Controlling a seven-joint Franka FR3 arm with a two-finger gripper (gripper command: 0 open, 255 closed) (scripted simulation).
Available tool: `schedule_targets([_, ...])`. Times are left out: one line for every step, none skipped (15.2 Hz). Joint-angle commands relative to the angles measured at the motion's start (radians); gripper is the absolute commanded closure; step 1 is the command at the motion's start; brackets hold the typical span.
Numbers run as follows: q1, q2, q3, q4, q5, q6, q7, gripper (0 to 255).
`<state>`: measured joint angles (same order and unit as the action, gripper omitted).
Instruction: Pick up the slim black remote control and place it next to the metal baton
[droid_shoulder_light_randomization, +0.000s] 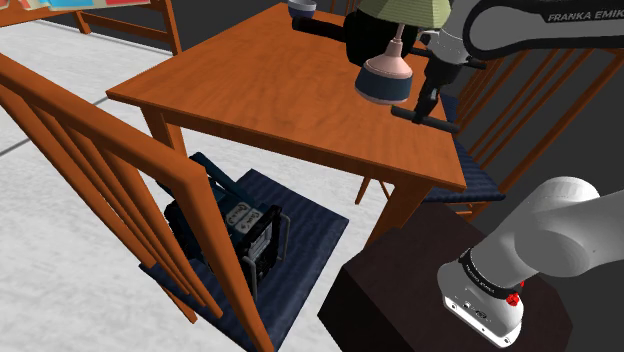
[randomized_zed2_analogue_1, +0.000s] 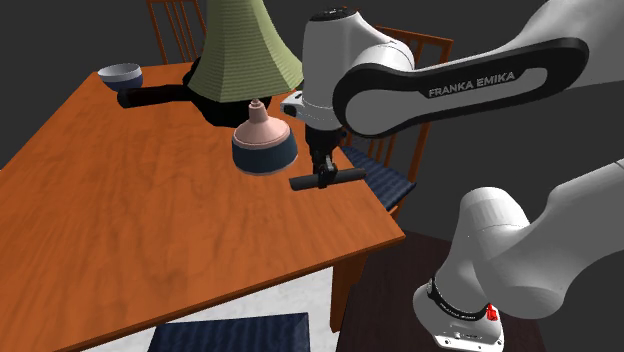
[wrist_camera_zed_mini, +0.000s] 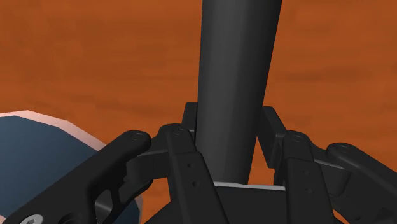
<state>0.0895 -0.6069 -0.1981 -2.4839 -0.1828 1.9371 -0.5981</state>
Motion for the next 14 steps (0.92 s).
schedule_targets([0.002,-0.004,0.004,0.028,0.003,-0.030,-0.001,255])
schedule_targets([0.002,-0.005,0.005,0.040,0.005,-0.044,-0.002,255])
schedule_targets([0.003,-0.006,0.007,0.053,0.006,-0.057,-0.003,255])
schedule_targets([0.003,-0.007,0.008,0.066,0.007,-0.071,-0.004,255])
schedule_targets([0.004,-0.007,0.009,0.079,0.009,-0.084,-0.005,255])
schedule_targets([0.004,-0.007,0.010,0.092,0.010,-0.098,-0.006,255])
schedule_targets([0.005,-0.007,0.012,0.106,0.011,-0.111,-0.007,255])
schedule_targets([0.005,-0.007,0.013,0.119,0.012,-0.125,-0.008,255])
schedule_targets([0.006,-0.007,0.014,0.133,0.014,-0.138,-0.009,255])
schedule_targets([0.006,-0.006,0.015,0.147,0.015,-0.151,-0.010,255])
schedule_targets([0.007,-0.005,0.016,0.161,0.016,-0.164,-0.011,255])
schedule_targets([0.007,-0.004,0.018,0.175,0.017,-0.177,-0.012,255])
schedule_targets([0.008,-0.003,0.019,0.189,0.018,-0.190,-0.013,255])
schedule_targets([0.008,-0.001,0.020,0.204,0.019,-0.203,-0.014,255])
